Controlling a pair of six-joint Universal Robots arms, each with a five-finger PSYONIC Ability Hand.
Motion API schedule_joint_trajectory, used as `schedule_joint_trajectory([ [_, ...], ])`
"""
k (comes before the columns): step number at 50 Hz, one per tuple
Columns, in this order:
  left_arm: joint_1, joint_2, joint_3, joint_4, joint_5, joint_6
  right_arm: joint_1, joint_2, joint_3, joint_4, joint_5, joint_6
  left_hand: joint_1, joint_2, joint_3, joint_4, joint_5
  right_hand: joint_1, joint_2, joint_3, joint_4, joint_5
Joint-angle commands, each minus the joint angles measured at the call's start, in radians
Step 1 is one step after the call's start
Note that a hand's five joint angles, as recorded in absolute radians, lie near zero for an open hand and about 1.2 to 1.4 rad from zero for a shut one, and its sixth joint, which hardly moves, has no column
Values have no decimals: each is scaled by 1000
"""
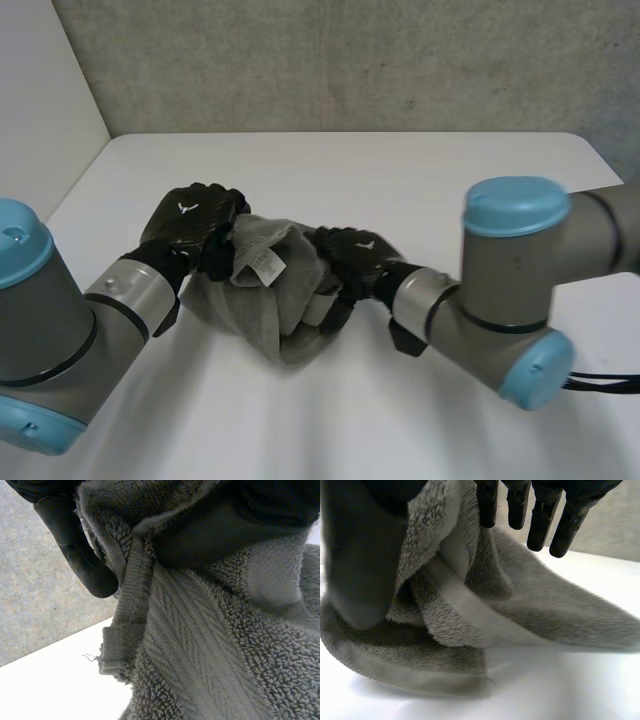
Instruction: Fold the towel.
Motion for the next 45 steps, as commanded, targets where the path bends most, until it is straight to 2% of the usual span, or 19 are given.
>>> schedule_joint_trajectory([
  [1,0,28,-13,0,-1,-6,73,147,-106,10,52,-12,-56,-66,-204,-184,-374,74,59,60,52,68],
  [2,0,29,-13,0,-1,-6,73,148,-106,10,52,-12,-56,-66,-204,-184,-374,75,60,61,54,69],
  [4,0,38,-16,0,-1,-7,79,175,-119,8,61,-11,-56,-66,-204,-184,-374,639,624,625,617,633],
  [5,0,38,-16,0,-1,-7,79,175,-119,8,61,-11,-56,-66,-204,-184,-374,642,627,628,620,636],
  [6,0,42,-16,0,-1,-7,79,174,-123,7,80,-11,-56,-66,-204,-184,-374,950,935,936,928,944],
  [7,-1,48,-16,0,-1,-7,76,166,-123,7,103,-12,-56,-66,-204,-184,-374,1164,1149,1150,1143,1158],
  [11,-1,58,-15,2,0,-7,70,121,-116,-1,146,-14,-56,-66,-204,-184,-374,1166,1151,1152,1145,1160],
  [14,0,64,-8,8,0,-7,64,38,-108,-9,167,-20,-56,-66,-204,-184,-374,1166,1151,1152,1145,1160],
  [19,-1,62,5,14,0,-7,-33,-75,-88,-36,176,-34,-56,-66,-204,-184,-374,1166,1151,1152,1145,1160],
  [23,-3,47,45,26,-1,-9,-102,-179,-50,-65,184,-92,-56,-66,-204,-184,-374,1166,1151,1152,1145,1160],
  [30,-37,-13,107,17,-9,-17,-122,-254,24,-84,195,-185,-56,-66,-204,-184,-374,1166,1151,1152,1145,1160],
  [32,-53,-22,114,14,-9,-23,-125,-293,50,-93,201,-215,-123,-134,-271,-252,-441,1166,1151,1152,1145,1160],
  [34,-70,-36,111,11,-7,-27,-140,-351,99,-125,209,-279,-593,-604,-741,-722,-911,1166,1151,1152,1145,1160],
  [35,-73,-39,102,12,-7,-27,-150,-371,119,-139,209,-314,-715,-725,-863,-843,-1033,1166,1151,1152,1145,1160],
  [41,-78,-62,73,-7,-9,-27,-173,-383,147,-134,209,-429,-757,-768,-905,-886,-1075,1166,1151,1152,1145,1160],
  [45,-104,-71,53,-47,-7,-29,-211,-368,176,-110,210,-573,-757,-768,-905,-886,-1075,1166,1151,1152,1145,1160],
])
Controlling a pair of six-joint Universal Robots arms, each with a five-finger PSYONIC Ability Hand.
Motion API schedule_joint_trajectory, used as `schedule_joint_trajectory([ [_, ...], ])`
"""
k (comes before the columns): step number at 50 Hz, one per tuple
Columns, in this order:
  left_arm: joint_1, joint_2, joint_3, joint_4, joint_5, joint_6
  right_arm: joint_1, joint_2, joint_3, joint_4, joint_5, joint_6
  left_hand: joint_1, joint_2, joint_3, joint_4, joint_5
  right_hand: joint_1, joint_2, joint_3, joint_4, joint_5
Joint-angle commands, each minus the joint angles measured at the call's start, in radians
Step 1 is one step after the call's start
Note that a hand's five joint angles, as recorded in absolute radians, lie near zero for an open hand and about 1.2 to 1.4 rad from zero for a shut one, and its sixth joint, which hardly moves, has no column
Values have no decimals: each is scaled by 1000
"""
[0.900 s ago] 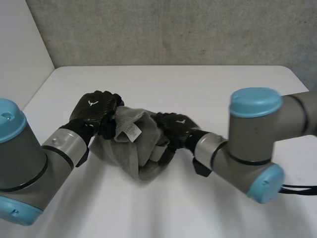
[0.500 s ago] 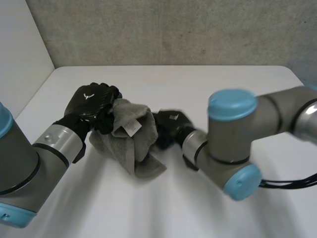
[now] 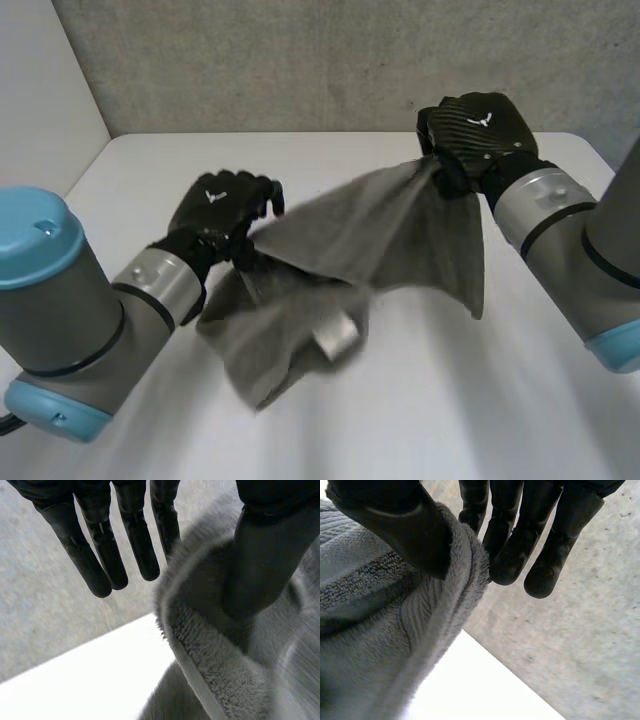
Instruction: Fold the towel.
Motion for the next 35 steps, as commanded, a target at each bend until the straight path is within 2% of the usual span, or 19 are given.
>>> schedule_joint_trajectory([
  [1,-34,-18,-40,-58,1,-1,-54,19,47,36,2,-233,-115,-112,-109,-123,-275,70,98,65,57,56],
  [6,-41,-15,-55,-90,-2,-1,-83,68,70,59,12,-350,-106,-104,-100,-114,-266,70,98,65,57,56],
  [13,-76,0,-97,-136,-13,-1,-124,91,89,46,34,-405,-100,-98,-94,-108,-261,70,98,65,57,56],
  [18,-128,23,-143,-150,-92,1,-157,128,73,33,55,-453,-97,-95,-91,-105,-258,70,98,65,57,56],
  [20,-151,43,-175,-153,-169,7,-187,146,66,33,72,-500,-100,-98,-94,-108,-261,70,98,65,57,56],
  [21,-151,43,-175,-153,-169,7,-187,147,65,33,72,-500,-100,-98,-94,-108,-261,70,98,65,57,56],
  [23,-185,47,-190,-154,-224,13,-206,160,61,30,88,-542,-100,-98,-94,-108,-261,70,98,65,57,56],
  [31,-294,26,-196,-138,-238,22,-220,205,56,26,97,-559,-115,-112,-109,-123,-275,70,98,65,57,56],
  [35,-297,-12,-178,-110,-238,33,-212,206,61,26,97,-559,-115,-112,-109,-123,-275,70,98,65,57,56],
])
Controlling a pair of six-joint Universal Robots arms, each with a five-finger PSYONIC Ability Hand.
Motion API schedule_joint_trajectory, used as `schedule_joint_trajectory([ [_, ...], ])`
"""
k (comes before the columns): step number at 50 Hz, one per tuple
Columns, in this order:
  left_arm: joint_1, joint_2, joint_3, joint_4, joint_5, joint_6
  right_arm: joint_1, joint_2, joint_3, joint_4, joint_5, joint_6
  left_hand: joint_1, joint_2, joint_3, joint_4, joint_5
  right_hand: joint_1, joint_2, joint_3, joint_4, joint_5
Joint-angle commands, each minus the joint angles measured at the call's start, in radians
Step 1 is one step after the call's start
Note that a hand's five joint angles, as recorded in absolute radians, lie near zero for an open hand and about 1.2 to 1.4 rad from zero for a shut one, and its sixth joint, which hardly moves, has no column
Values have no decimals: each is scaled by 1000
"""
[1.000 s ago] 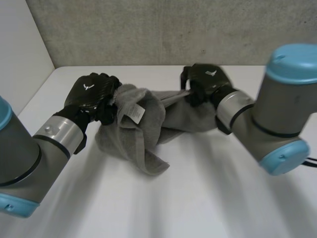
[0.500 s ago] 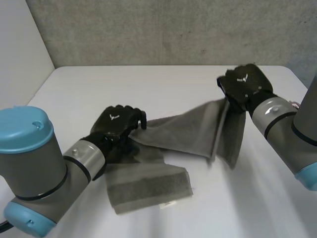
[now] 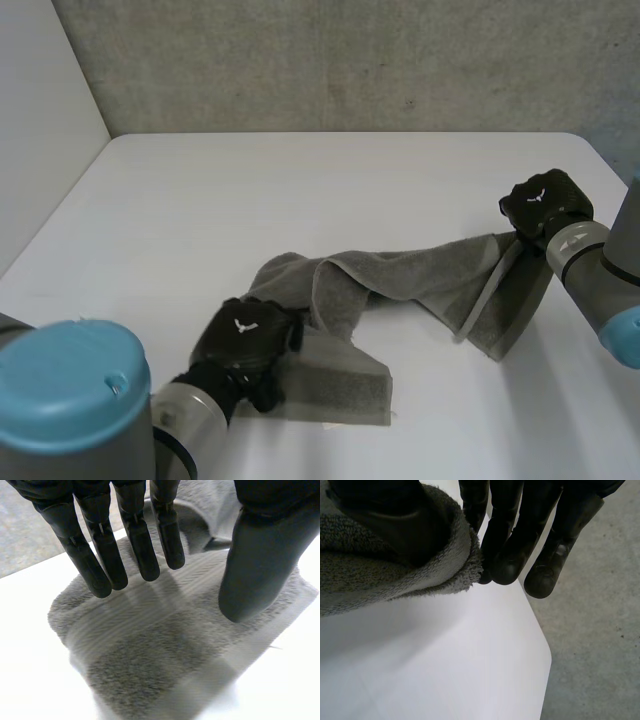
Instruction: Fold the towel.
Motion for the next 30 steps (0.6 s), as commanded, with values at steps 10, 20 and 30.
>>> schedule_joint_trajectory([
  [10,-57,-183,136,100,6,79,10,15,31,-4,-3,3,-110,-112,-105,-123,-273,69,98,60,57,56],
  [20,-103,-278,212,127,4,89,10,15,44,-4,-11,3,-113,-115,-108,-126,-276,69,98,60,57,56],
  [30,-106,-351,265,126,-2,121,12,35,44,-4,-14,3,272,269,276,259,108,69,98,60,57,56],
])
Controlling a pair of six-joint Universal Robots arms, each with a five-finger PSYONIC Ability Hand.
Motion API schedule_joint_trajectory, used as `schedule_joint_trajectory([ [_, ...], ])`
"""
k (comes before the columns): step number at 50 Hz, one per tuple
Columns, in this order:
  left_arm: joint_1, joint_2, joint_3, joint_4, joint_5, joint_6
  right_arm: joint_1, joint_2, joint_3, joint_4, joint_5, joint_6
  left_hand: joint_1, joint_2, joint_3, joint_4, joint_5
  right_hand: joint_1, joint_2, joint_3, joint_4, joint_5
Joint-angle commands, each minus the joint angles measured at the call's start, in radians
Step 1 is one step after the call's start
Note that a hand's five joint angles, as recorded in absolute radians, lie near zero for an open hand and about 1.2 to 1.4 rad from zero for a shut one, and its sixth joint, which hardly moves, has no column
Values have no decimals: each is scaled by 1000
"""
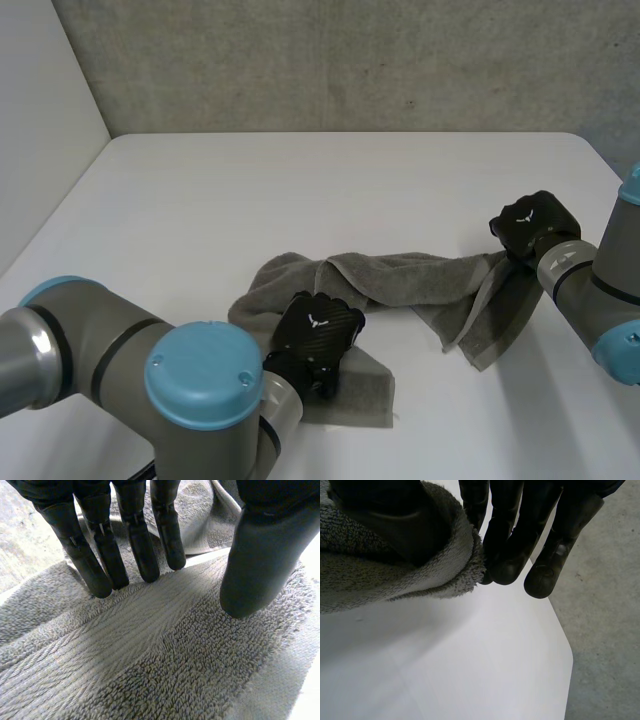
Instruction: Fold the towel.
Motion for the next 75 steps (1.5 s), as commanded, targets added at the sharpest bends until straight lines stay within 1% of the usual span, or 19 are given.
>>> schedule_joint_trajectory([
  [1,0,-57,39,-2,-6,48,0,18,-2,0,-2,0,323,335,330,330,155,66,98,60,57,56],
  [2,0,-57,39,-2,-6,48,0,18,-2,0,-2,0,324,336,332,331,156,66,98,60,57,56],
  [4,2,-57,43,-4,-9,80,0,18,-10,0,-5,0,529,541,536,535,361,66,98,60,57,56],
  [14,63,56,27,-17,3,91,2,-12,-59,46,0,8,529,541,537,536,361,66,98,60,57,56],
  [20,169,230,-13,-62,20,95,5,-92,-148,227,-58,38,529,541,537,536,361,66,98,60,57,56],
  [24,291,305,-35,-94,117,95,0,-98,-220,392,-127,60,529,541,537,536,361,66,98,60,57,56],
  [25,292,305,-35,-94,117,95,0,-98,-220,393,-127,60,529,541,537,536,361,66,98,60,57,56],
  [27,363,311,-58,-122,189,94,-3,-98,-234,451,-163,69,529,541,537,536,361,66,98,60,57,56],
  [29,379,309,-73,-132,227,92,0,-97,-234,450,-166,70,529,541,537,536,361,66,98,60,57,56],
  [32,371,300,-105,-136,279,80,5,-80,-231,425,-158,69,529,541,537,536,361,66,98,60,57,56],
  [36,333,291,-130,-128,301,78,5,-35,-234,382,-150,69,474,486,481,481,306,66,98,60,57,56],
  [41,178,211,-131,-76,298,82,-4,41,-248,309,-88,64,46,58,54,53,-122,66,98,60,57,56],
  [44,125,181,-128,-47,293,89,-6,52,-246,296,-66,60,-48,-36,-41,-42,-216,66,98,60,57,56],
  [49,88,124,-108,-1,269,97,-7,57,-233,293,-68,58,-104,-92,-97,-97,-272,66,98,60,57,56],
  [60,45,-34,3,6,224,98,-4,77,-211,287,-69,57,-142,-130,-135,-136,-310,66,98,60,57,56],
  [70,43,-70,40,12,206,100,7,100,-203,286,-69,55,-169,-157,-162,-162,-337,66,98,60,57,56],
  [72,43,-73,42,10,206,100,7,101,-203,286,-69,55,-154,-142,-147,-148,-322,66,98,60,57,56],
  [74,43,-77,42,4,206,101,7,106,-203,286,-69,55,82,94,89,89,-86,66,98,60,57,56],
  [75,43,-77,42,4,206,101,7,106,-203,286,-69,55,84,96,91,90,-84,66,98,60,57,56],
])
